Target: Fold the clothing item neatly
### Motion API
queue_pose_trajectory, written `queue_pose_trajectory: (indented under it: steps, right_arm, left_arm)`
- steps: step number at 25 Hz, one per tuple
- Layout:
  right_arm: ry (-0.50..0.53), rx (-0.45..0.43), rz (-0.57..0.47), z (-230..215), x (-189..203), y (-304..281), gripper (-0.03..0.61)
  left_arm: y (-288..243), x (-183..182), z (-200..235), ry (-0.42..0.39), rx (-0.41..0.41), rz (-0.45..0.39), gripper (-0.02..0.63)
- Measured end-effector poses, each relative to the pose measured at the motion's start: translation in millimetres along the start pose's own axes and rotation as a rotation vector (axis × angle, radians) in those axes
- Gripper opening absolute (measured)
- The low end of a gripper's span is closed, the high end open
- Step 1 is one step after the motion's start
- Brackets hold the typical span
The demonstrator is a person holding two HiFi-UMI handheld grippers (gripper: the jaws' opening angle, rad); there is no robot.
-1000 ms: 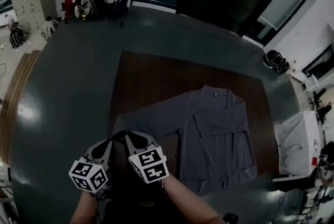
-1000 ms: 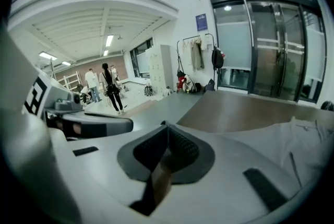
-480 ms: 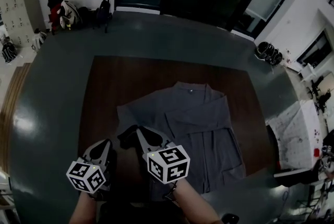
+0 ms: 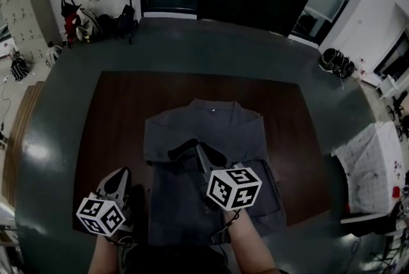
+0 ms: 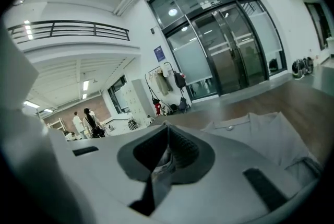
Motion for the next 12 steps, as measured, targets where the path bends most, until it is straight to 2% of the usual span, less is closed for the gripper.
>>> queue_pose_trajectory:
  steps: [6, 9, 12]
  right_arm:
    - [-0.084, 0.100, 0.073, -50.2, 25.8, 14.1, 0.005]
    - [-0.080, 0.135, 0.098, -55.8, 31.9, 18.7, 0.003]
    - [-0.055, 0.146, 0.088, -61.9, 20.3, 23.6, 0.004]
  left_arm:
    - [-5.2, 19.8, -14.7, 0.007, 0.034, 0.057, 0.008]
    - [-10.9, 24.2, -14.1, 0.014, 0.055, 0.081, 0.008]
    - [-25.4, 22.6, -16.0, 0.014, 0.073, 0.080, 0.008]
Point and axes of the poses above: the fingertips, and each gripper's own axes: y backward along the fingers, z to its left, x out of its underside, the point moved 1 cm from there along y, backward along the fingers, and after that the axes turned 12 degrees about -x, right-handed, at the moved point
